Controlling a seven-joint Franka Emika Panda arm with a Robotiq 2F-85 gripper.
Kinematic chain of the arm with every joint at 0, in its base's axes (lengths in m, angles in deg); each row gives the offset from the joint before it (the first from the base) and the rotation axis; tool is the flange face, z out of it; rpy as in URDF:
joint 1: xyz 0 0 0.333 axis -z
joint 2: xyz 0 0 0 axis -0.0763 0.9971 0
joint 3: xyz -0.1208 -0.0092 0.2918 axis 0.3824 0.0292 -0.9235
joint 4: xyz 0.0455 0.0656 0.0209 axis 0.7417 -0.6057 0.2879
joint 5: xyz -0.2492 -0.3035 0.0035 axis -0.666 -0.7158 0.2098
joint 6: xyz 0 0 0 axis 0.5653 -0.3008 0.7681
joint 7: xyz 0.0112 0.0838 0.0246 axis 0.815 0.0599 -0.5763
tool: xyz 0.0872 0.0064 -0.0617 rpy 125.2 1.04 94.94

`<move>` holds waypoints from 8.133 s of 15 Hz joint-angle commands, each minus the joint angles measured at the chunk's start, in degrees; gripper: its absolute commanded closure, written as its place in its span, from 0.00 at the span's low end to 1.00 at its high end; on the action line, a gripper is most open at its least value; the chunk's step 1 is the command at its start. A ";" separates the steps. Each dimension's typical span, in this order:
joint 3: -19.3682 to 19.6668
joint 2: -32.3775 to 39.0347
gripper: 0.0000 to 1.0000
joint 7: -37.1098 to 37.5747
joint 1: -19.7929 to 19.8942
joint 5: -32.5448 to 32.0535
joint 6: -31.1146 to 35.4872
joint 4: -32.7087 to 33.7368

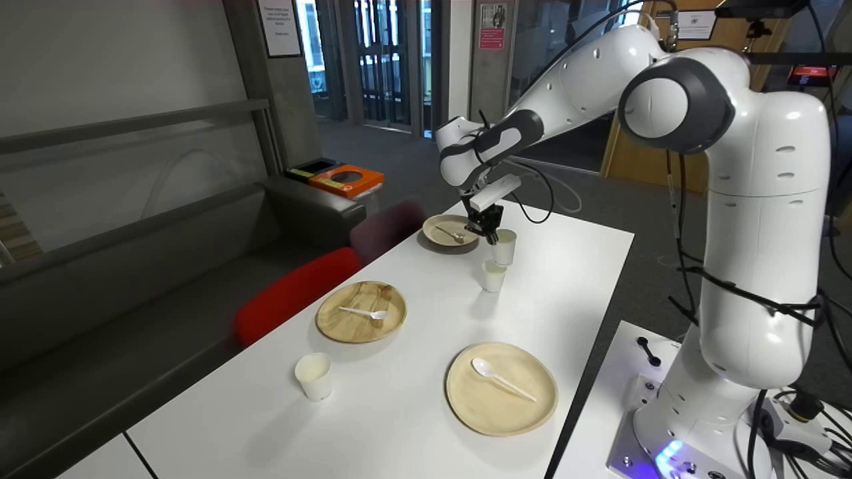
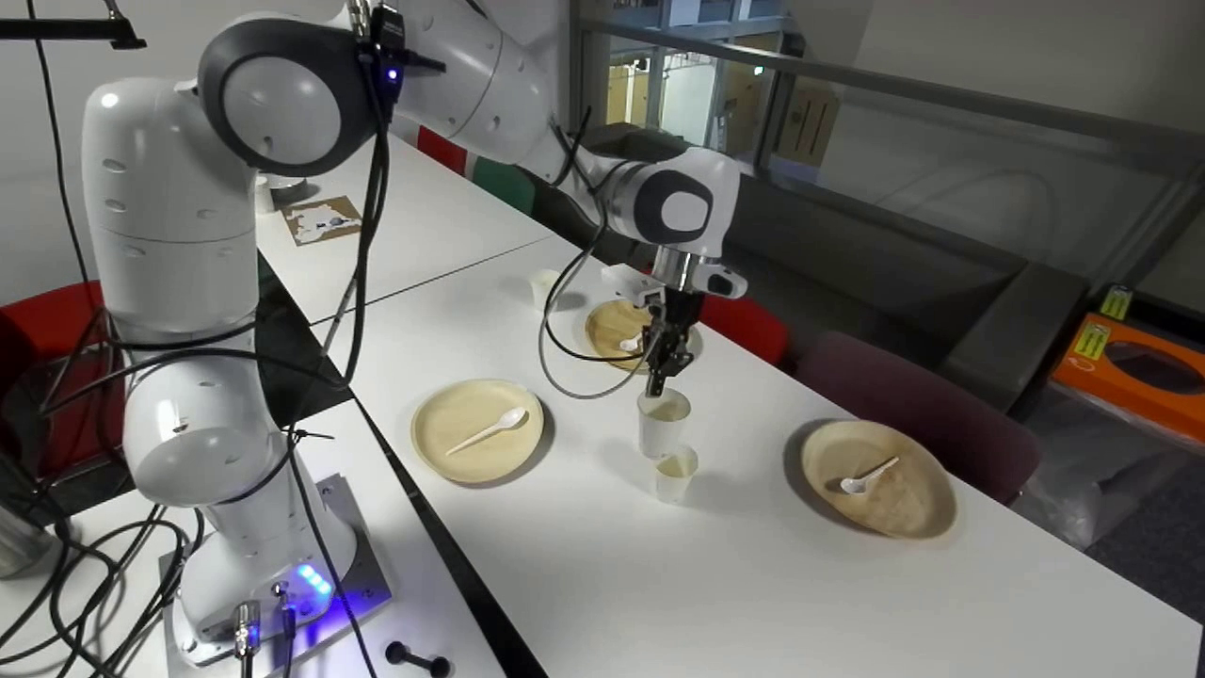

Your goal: Move the middle cup to the right, then put the right and left cups in the middle cup

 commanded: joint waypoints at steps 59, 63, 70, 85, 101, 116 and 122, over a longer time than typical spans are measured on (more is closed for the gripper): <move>0.07 5.61 0.19 0.66 4.15 6.21 2.83 6.04; -0.05 3.94 0.00 0.49 3.69 5.15 4.38 4.24; -3.27 0.18 0.00 3.90 -1.28 3.50 11.74 0.48; -11.58 -4.62 0.00 19.60 -12.40 5.79 21.86 -9.53; -13.41 4.47 0.00 20.04 -14.29 8.02 16.70 1.32; -14.74 21.61 0.00 23.64 -22.86 12.70 17.38 19.79; -14.19 25.81 0.00 23.67 -23.58 12.89 17.25 23.70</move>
